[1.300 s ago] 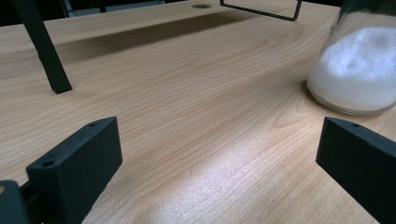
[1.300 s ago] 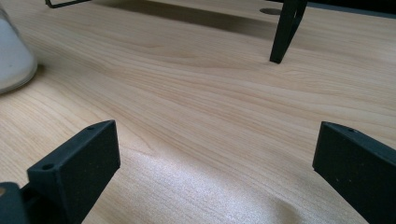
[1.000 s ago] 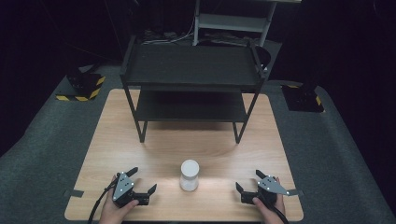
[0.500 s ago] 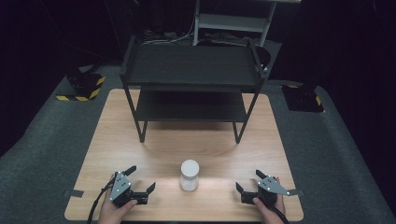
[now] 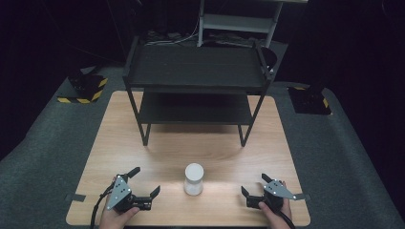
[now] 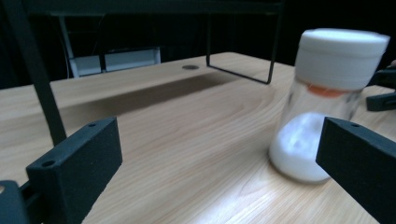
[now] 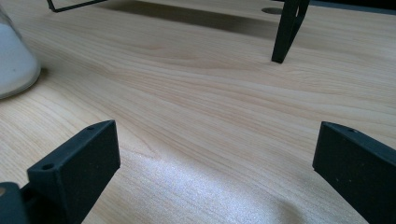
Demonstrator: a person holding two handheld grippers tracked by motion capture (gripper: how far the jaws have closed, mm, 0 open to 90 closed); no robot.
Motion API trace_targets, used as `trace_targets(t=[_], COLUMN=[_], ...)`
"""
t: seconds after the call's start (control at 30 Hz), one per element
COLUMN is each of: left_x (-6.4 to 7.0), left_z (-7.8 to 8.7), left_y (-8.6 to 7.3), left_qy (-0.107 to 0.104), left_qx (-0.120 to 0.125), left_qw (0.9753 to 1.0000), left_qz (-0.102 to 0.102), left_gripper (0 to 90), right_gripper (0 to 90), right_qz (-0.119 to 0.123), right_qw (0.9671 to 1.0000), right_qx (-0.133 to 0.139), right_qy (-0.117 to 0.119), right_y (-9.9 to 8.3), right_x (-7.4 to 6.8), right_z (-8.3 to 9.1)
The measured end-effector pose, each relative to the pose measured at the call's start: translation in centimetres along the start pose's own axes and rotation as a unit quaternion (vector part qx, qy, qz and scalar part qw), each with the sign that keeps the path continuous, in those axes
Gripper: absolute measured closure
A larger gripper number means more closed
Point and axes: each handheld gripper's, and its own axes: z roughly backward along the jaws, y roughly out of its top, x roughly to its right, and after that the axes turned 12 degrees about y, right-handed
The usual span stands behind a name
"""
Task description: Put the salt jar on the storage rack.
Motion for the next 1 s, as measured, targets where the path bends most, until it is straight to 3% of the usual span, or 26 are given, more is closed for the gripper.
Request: trace_targets(t=[0.3,0.7,1.0], left_x=[0.8,1.9,2.9], left_z=[0.3,-0.5,-1.4], left_y=[0.9,1.6,1.6], left_qy=[-0.010,-0.049,-0.079], left_qx=[0.012,0.007,0.006], left_qw=[0.9998,0.9987,0.9969], left_qz=[0.009,-0.004,-0.002], left_gripper=[0.4,0.4,0.4], right_gripper=[0.5,0.4,0.4], right_qz=[0.003,0.001,0.001], right_qw=[1.0000,1.0000,1.0000], right_qx=[0.001,-0.001,0.000], right_qy=[0.003,0.003,0.003], right_y=[-0.1,0.0,0.0], right_x=[0.1,0.1,0.1], right_z=[0.1,0.0,0.0])
